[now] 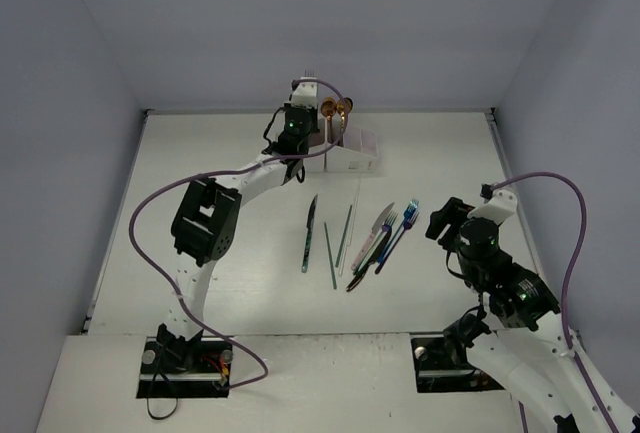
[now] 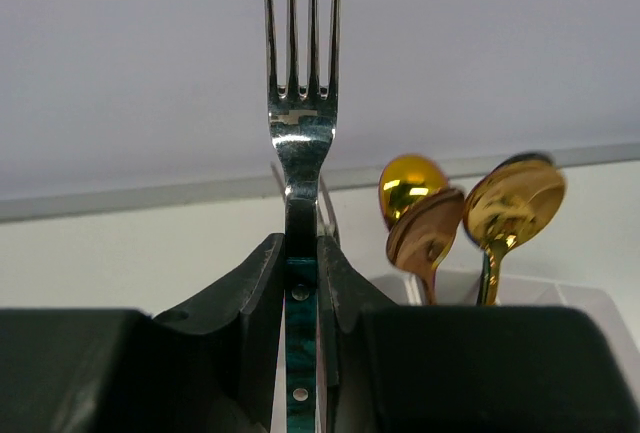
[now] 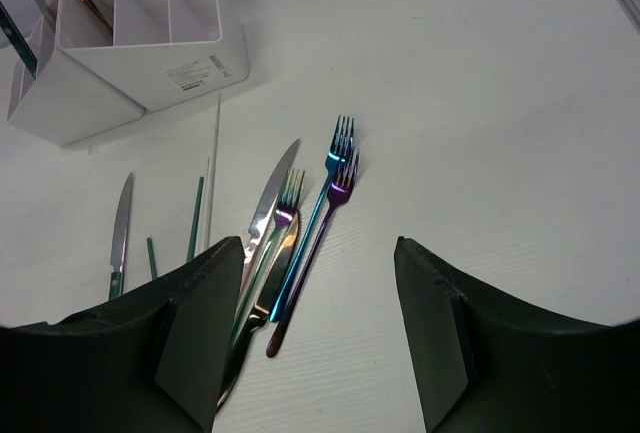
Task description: Sort the eating utensils into containers
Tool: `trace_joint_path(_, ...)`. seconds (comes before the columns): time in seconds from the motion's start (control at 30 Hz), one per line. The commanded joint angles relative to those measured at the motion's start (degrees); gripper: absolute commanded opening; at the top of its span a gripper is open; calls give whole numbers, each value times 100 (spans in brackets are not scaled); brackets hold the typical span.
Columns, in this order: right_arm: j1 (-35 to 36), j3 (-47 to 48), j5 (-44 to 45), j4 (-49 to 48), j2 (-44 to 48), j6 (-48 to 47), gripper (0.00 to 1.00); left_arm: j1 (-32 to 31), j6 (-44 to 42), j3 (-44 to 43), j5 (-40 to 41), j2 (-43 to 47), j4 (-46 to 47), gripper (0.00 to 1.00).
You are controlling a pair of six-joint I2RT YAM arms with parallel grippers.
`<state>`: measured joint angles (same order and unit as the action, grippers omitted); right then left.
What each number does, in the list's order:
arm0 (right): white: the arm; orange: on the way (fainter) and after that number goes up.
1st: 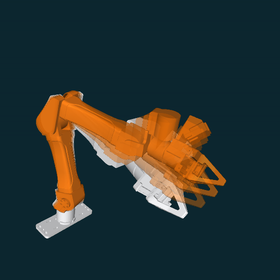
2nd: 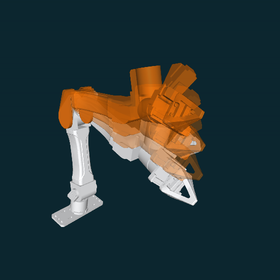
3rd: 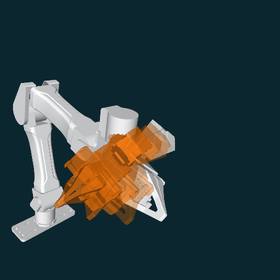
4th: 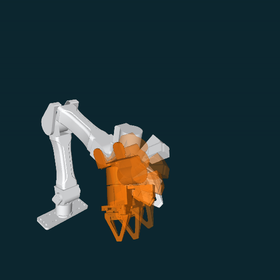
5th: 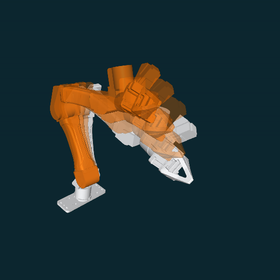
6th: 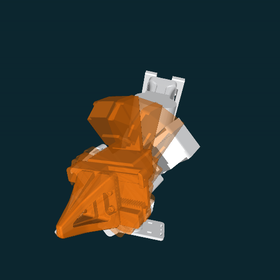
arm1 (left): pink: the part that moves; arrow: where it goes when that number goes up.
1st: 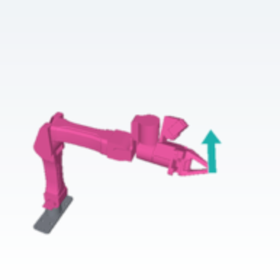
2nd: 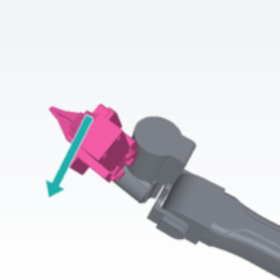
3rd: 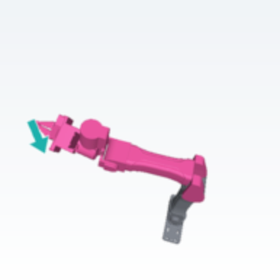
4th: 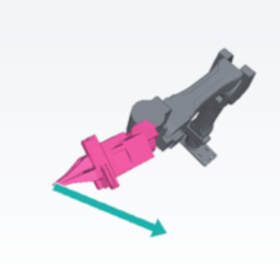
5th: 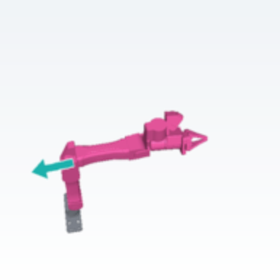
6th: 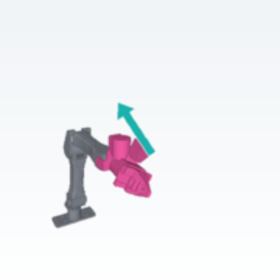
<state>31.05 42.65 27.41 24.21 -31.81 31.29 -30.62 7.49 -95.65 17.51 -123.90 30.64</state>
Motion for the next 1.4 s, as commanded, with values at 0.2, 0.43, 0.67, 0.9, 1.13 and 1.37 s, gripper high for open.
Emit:
trace_joint_path(0.2,-37,68,160,-346,-115,-61,59,-50,-189,-759,-107,647,751,0)
trace_joint_path(0.43,-37,59,179,-348,-134,-79,59,-58,111,-967,-97,187,744,0)
trace_joint_path(0.67,-37,41,177,-355,-174,-64,59,-90,411,-572,-85,84,809,1)
trace_joint_path(0.9,-37,27,183,-355,-208,-3,59,-120,455,-22,-40,404,874,7)
trace_joint_path(1.13,-37,12,-3,-348,-389,87,60,-129,577,675,-220,819,858,17)
trace_joint_path(1.37,-43,-43,-250,-346,-1010,397,60,-138,578,1277,-332,1397,733,42)
